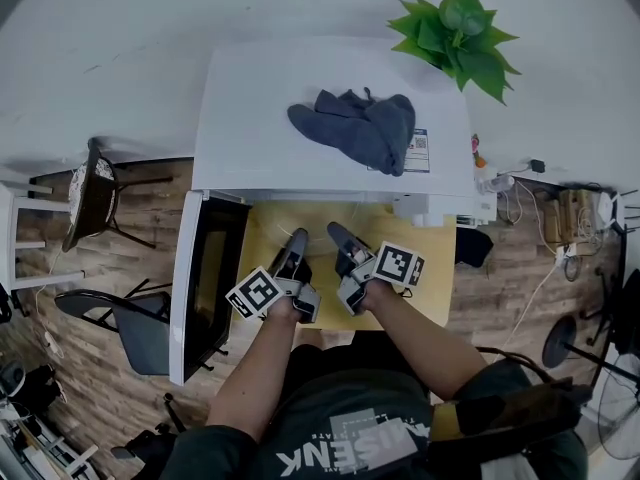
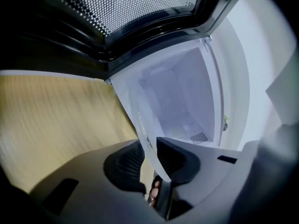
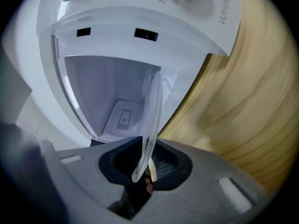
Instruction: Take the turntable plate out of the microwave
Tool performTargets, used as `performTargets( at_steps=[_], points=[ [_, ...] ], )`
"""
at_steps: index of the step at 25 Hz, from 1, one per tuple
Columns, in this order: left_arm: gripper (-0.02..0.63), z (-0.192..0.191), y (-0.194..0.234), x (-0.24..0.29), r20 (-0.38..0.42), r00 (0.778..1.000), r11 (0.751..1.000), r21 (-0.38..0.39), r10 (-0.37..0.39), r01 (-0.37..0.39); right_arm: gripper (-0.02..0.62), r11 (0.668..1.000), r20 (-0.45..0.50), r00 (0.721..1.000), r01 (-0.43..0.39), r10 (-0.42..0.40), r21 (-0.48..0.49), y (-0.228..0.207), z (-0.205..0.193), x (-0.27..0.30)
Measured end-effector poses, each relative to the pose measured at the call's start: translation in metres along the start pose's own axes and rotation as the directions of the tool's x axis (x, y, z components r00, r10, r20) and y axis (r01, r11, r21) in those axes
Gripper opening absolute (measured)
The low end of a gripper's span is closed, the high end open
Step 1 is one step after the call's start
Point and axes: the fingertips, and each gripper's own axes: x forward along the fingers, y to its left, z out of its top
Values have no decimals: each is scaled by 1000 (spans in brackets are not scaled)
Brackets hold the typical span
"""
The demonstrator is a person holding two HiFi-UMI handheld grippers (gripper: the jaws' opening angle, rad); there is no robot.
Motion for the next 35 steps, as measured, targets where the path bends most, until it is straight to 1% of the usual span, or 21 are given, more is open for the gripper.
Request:
performTargets(
  at_steps=[3, 6, 9, 10, 12, 13, 14, 17, 19, 20, 21, 23, 24, 26, 30, 32, 35],
  points=[
    [81, -3, -8, -7, 24, 1000, 1000, 12, -4, 4, 63, 1000, -22, 999, -26, 26, -10, 7, -2, -6],
    [81, -5, -13, -18, 43, 999, 998, 59, 25, -27, 64, 999, -47, 998, -48, 47, -24, 14, -5, -14],
    [81, -11, -17, -28, 78, 996, 998, 48, 32, -36, 66, 996, -93, 995, -36, 29, -80, 16, -9, -25],
    [83, -16, -20, -31, 91, 996, 1000, 20, 19, -21, 66, 995, -108, 994, -31, 21, -92, 16, -11, -29],
    [84, -25, -33, -33, 124, 992, 997, -69, -31, 40, 66, 996, -127, 991, -60, 51, -65, 21, -17, -33],
    [84, -28, -38, -35, 137, 990, 994, -93, -44, 57, 67, 996, -134, 989, -70, 62, -55, 23, -20, -35],
    [84, -29, -37, -39, 139, 990, 996, -81, -32, 43, 69, 996, -140, 988, -74, 66, -53, 25, -22, -38],
    [86, -33, -31, -55, 124, 992, 1000, -8, 21, -20, 71, 996, -153, 986, -71, 62, -56, 29, -32, -46],
    [86, -30, -28, -70, 99, 992, 992, 98, 75, -84, 71, 995, -152, 987, -72, 62, -65, 34, -40, -52],
    [87, -29, -28, -77, 89, 992, 985, 139, 90, -102, 71, 994, -149, 987, -75, 63, -74, 37, -44, -54],
    [87, -29, -31, -82, 81, 993, 985, 143, 80, -91, 71, 993, -146, 987, -78, 66, -84, 41, -48, -57],
    [89, -35, -41, -88, 68, 998, 997, 72, 6, -11, 71, 992, -132, 989, -82, 69, -92, 49, -57, -61],
    [89, -37, -44, -92, 61, 998, 999, 51, -20, 17, 71, 992, -121, 990, -82, 70, -92, 53, -62, -63],
    [89, -36, -46, -103, 35, 999, 997, 76, -26, 24, 72, 992, -98, 993, -80, 71, -96, 59, -72, -68],
    [89, -38, -61, -117, -6, 994, 992, 68, -110, 110, 71, 989, -46, 996, -87, 82, -119, 74, -85, -77],
    [89, -38, -67, -124, -27, 990, 987, 85, -137, 139, 71, 986, -18, 991, -131, 130, -107, 89, -90, -81],
    [89, -40, -78, -135, -62, 982, 977, 111, -178, 184, 72, 973, 22, 976, -213, 216, -90, 115, -99, -87]
  ],
)
